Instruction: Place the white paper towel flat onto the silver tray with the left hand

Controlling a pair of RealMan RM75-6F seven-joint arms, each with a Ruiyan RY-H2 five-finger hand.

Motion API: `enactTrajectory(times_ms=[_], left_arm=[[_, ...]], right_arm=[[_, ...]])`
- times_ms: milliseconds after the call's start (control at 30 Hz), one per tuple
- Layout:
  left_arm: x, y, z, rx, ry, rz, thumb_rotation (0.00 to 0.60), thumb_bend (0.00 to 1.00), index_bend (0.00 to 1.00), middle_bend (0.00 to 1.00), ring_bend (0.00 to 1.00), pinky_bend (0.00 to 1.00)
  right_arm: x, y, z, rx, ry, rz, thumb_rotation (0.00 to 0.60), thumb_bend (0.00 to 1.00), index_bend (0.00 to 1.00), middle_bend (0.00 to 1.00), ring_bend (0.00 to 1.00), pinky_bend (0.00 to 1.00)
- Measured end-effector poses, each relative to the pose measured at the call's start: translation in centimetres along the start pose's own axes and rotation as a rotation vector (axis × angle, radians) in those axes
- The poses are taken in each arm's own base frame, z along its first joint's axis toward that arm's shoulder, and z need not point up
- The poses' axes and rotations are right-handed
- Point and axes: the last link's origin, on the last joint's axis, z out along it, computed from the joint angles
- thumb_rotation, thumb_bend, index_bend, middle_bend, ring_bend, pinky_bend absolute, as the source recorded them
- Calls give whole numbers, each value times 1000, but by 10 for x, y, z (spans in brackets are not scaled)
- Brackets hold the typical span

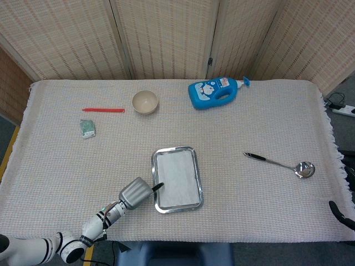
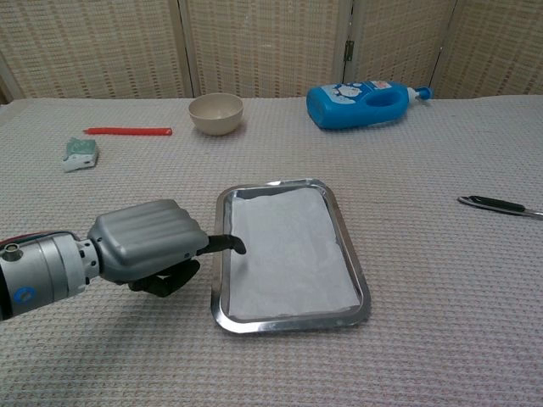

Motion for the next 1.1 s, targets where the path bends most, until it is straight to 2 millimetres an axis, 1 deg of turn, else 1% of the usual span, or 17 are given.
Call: enactTrajectory(times_ms=[67, 133, 200, 267, 300, 333, 400, 433, 467, 567, 633, 700, 767, 833, 933, 1033, 1100], left_arm=[[5, 1, -4, -3, 25, 3, 600, 693, 161, 1000, 1000, 1000], [9, 2, -10, -5, 45, 5, 600, 641, 157, 1000, 1000, 1000], [12, 1, -15, 0, 64, 8, 600, 539, 146, 1000, 1000, 1000], [16, -2, -23, 21, 94, 9, 600, 399, 131, 1000, 977, 1000], [18, -4, -27, 35, 109, 7, 600, 354, 126, 996, 944, 1000], [19, -7, -32, 54, 126, 2, 600, 313, 118, 956, 866, 984], [20, -15, -45, 115, 170, -15, 600, 285, 99, 818, 701, 882], [21, -21, -55, 159, 195, -29, 600, 279, 83, 687, 575, 753], [21, -26, -63, 197, 214, -43, 600, 276, 75, 612, 506, 671], [17, -46, -96, 341, 274, -107, 600, 273, 52, 315, 214, 257], [14, -60, -121, 443, 317, -162, 600, 267, 53, 222, 109, 106], [10, -71, -144, 532, 351, -206, 600, 256, 59, 163, 39, 20], [3, -82, -171, 627, 378, -252, 600, 247, 65, 124, 6, 0], [-4, -91, -198, 706, 383, -288, 600, 237, 67, 93, 0, 0], [-13, -99, -228, 802, 349, -314, 600, 223, 68, 64, 0, 0], [-18, -105, -242, 854, 283, -326, 600, 209, 65, 55, 0, 0], [-17, -105, -246, 859, 248, -335, 600, 208, 70, 55, 0, 0]], right_arm=[[0, 0, 0, 1, 2, 0, 600, 362, 0, 0, 0, 0], [0, -1, -1, 3, 2, -1, 600, 363, 0, 0, 0, 0], [0, -1, -1, 4, 1, -2, 600, 363, 0, 0, 0, 0], [-1, -2, -1, 6, -3, -4, 600, 363, 0, 0, 0, 0], [-2, -2, -1, 6, -6, -5, 600, 363, 0, 0, 0, 0], [-2, -2, -1, 6, -9, -6, 600, 363, 0, 0, 0, 0], [-5, -2, 0, 6, -18, -8, 600, 363, 0, 0, 0, 0], [-6, -2, 0, 5, -22, -10, 600, 363, 0, 0, 0, 0], [-7, -2, 1, 5, -25, -14, 600, 363, 0, 0, 0, 0], [-12, -3, 2, 5, -37, -26, 600, 362, 0, 0, 0, 0], [-16, -5, 3, 7, -45, -36, 600, 362, 0, 0, 0, 0], [-20, -6, 5, 8, -55, -44, 600, 362, 0, 0, 0, 0], [-23, -8, 5, 9, -62, -48, 600, 363, 0, 0, 0, 0], [-26, -9, 7, 11, -68, -53, 600, 362, 0, 0, 0, 0], [-33, -12, 11, 17, -78, -66, 600, 363, 0, 0, 0, 0], [-40, -15, 15, 26, -91, -73, 600, 362, 0, 0, 0, 0], [-44, -18, 18, 37, -99, -75, 600, 363, 0, 0, 0, 0]])
